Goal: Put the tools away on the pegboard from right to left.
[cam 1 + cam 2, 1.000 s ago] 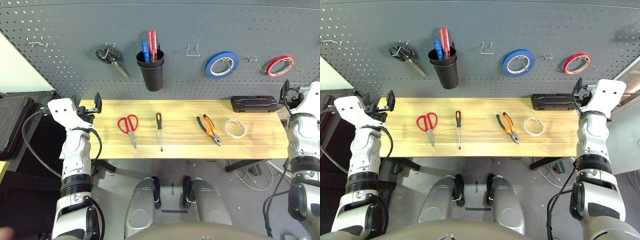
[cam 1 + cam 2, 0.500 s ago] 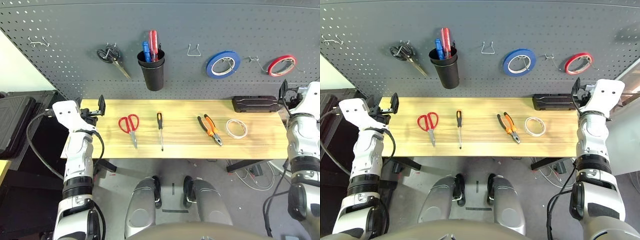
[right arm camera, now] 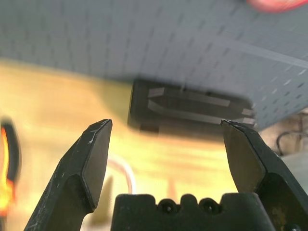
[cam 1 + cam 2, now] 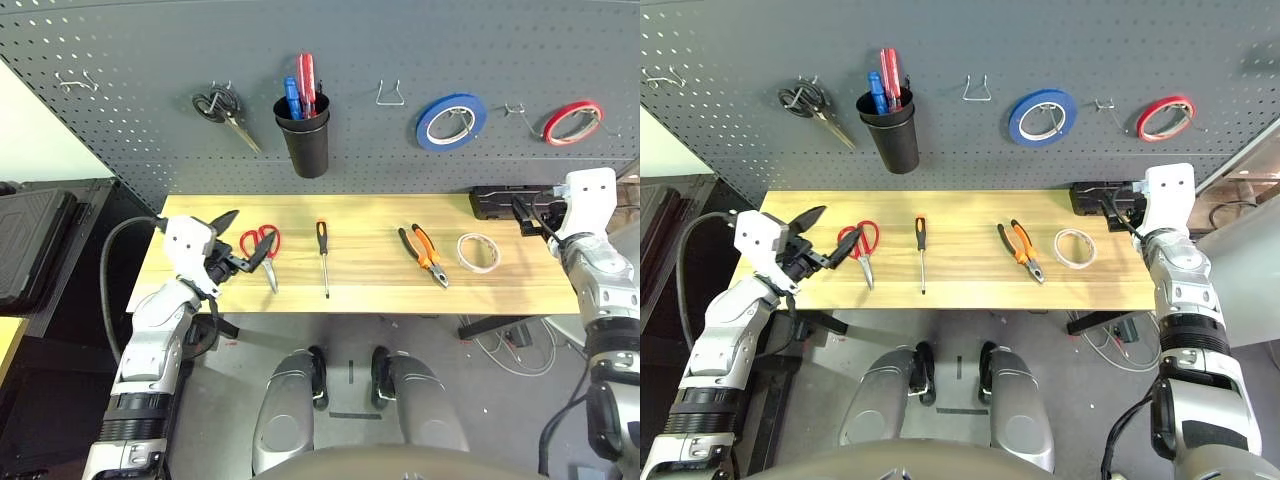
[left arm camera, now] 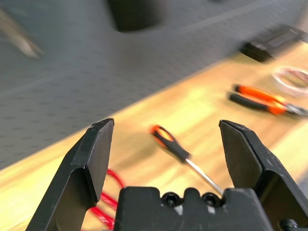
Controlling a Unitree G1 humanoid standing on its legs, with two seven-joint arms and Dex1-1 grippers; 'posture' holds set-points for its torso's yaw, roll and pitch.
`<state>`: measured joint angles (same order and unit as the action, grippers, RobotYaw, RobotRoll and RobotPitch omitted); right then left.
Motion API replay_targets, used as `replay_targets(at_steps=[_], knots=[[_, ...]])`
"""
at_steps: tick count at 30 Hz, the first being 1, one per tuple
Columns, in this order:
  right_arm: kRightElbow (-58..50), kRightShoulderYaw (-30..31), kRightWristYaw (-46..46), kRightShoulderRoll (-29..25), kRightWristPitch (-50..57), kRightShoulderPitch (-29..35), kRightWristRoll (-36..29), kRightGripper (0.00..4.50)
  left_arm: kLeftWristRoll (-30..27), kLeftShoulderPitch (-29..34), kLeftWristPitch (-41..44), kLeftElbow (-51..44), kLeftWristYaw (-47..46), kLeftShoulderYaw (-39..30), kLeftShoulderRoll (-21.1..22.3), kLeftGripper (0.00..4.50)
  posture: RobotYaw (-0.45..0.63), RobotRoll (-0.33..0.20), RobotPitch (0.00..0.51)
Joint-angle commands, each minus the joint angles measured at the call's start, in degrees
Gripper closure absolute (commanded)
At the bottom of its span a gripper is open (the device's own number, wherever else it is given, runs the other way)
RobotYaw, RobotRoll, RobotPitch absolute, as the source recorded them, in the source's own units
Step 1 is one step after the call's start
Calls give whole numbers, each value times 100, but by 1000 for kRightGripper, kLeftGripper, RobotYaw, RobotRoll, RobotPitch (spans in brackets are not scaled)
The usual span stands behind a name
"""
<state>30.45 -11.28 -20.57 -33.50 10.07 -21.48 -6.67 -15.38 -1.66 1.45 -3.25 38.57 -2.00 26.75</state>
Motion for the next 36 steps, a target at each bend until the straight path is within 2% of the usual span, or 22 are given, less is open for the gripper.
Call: replay_targets(at_steps=[1, 8, 12, 21, 29, 32, 36], knots=[[-210, 209, -450, -186, 410, 110, 44, 0, 228, 120, -139, -95, 437, 320, 251, 25, 41, 0, 278], [-46, 930, -1730, -602, 1068, -187, 240, 0, 510, 120, -488, -84, 817, 606, 525, 25, 35, 0, 328], [312, 1437, -2354, -695, 1039, -464, 517, 0, 608, 90, -633, -32, 924, 693, 589, 25, 33, 0, 347], [2258, 2337, -2881, -426, 376, -1636, 1374, 0, 580, 279, -377, -574, 876, 729, 610, 25, 62, 0, 380], [3481, 2659, -3073, -95, -66, -2142, 1856, 0, 566, 483, -110, -1043, 763, 705, 643, 25, 111, 0, 393], [3708, 2654, -3048, -15, -71, -2210, 1919, 576, 565, 534, -31, -1151, 712, 674, 652, 0, 118, 0, 395], [3877, 2646, -2883, 37, -157, -2252, 2034, 1929, 561, 542, 26, -1205, 677, 670, 665, 0, 122, 0, 396]])
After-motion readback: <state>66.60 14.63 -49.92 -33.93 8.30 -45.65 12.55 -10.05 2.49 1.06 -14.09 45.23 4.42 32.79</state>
